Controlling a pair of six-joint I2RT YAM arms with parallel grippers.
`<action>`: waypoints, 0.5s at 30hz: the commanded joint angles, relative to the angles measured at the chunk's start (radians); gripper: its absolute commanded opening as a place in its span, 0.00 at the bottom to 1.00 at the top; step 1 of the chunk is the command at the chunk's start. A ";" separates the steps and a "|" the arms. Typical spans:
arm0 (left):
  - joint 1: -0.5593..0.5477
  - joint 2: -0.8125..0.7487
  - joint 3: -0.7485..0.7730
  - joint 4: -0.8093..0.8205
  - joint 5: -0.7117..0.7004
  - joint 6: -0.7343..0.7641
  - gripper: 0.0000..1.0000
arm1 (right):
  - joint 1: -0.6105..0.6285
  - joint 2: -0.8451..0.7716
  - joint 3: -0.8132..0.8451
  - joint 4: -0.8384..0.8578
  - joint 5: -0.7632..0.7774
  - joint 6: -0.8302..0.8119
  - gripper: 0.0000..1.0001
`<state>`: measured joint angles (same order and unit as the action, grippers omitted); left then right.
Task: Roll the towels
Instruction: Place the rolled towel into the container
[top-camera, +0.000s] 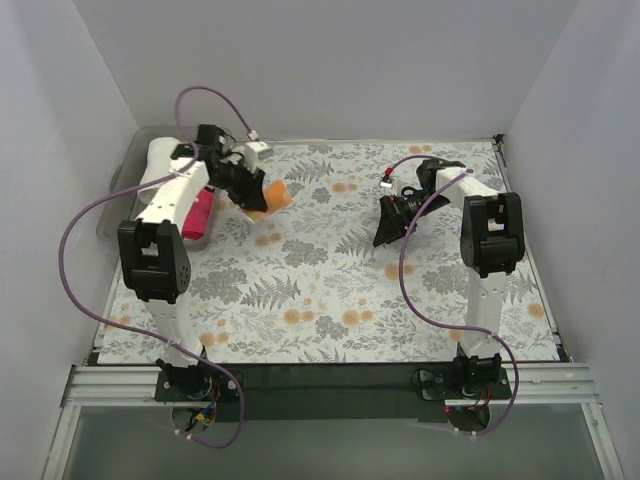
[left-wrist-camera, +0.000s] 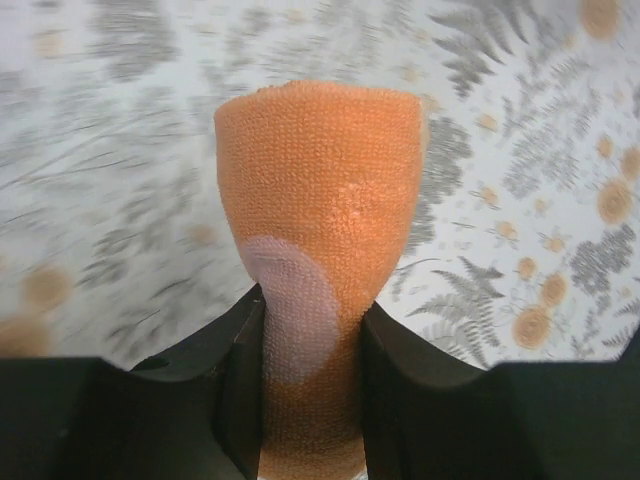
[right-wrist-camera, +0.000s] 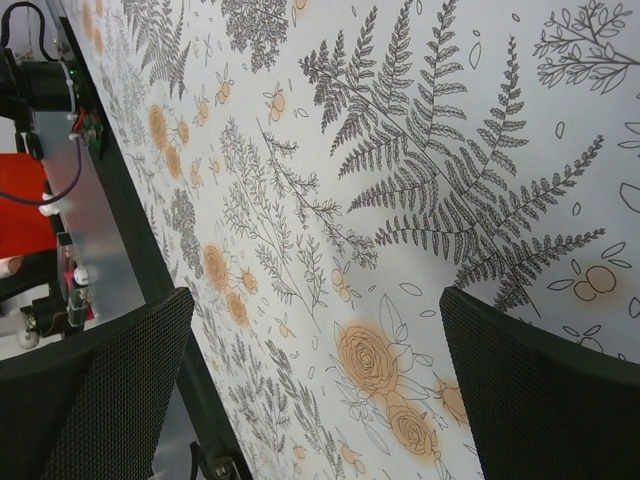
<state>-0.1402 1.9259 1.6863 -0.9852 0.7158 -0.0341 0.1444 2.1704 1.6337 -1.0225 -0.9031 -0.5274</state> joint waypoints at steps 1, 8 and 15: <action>0.154 -0.039 0.136 -0.122 0.034 -0.013 0.00 | -0.002 -0.064 0.000 -0.024 -0.042 -0.003 0.98; 0.488 0.045 0.320 -0.196 0.054 -0.027 0.00 | -0.002 -0.061 -0.017 -0.024 -0.065 0.007 0.98; 0.594 0.100 0.314 -0.184 0.053 -0.029 0.00 | -0.002 -0.064 -0.051 -0.022 -0.059 0.000 0.99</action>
<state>0.4595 2.0266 1.9903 -1.1339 0.7357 -0.0578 0.1444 2.1532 1.5944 -1.0229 -0.9401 -0.5232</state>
